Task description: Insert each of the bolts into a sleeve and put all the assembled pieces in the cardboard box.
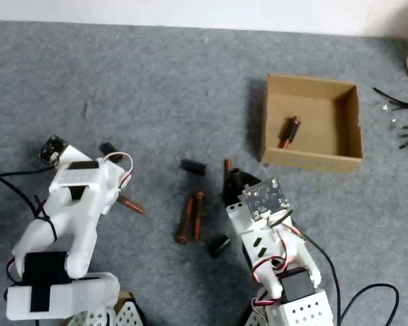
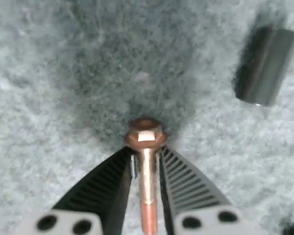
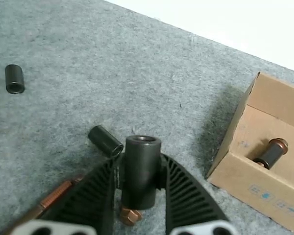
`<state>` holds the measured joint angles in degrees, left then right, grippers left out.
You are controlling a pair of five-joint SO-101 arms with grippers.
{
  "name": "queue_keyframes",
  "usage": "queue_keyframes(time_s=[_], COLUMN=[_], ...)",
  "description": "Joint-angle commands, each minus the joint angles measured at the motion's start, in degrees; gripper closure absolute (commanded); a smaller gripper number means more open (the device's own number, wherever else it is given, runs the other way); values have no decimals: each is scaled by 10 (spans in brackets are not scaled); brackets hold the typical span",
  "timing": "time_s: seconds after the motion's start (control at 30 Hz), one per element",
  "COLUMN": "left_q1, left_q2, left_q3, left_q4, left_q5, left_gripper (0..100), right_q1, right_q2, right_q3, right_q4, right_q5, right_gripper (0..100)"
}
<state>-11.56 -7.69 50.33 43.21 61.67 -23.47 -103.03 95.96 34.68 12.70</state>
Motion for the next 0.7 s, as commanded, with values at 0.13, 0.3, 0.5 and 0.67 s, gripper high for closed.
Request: queue_keyframes(time_s=[0.13, 0.3, 0.5, 0.67], left_q1=[-13, -12, 49, 124], left_q2=[-3, -7, -128, -302], left_q3=[-67, -138, -169, -109], left_q4=[51, 98, 172, 189], left_q5=[-127, -168, -207, -207], left_gripper=[994, 994, 994, 994], right_q1=[7, 5, 5, 4], right_q2=[-3, -3, -7, -8], right_q3=[80, 80, 80, 80], right_q4=[-10, -10, -11, -12], right_q5=[3, 3, 3, 3], right_gripper=[988, 988, 988, 988])
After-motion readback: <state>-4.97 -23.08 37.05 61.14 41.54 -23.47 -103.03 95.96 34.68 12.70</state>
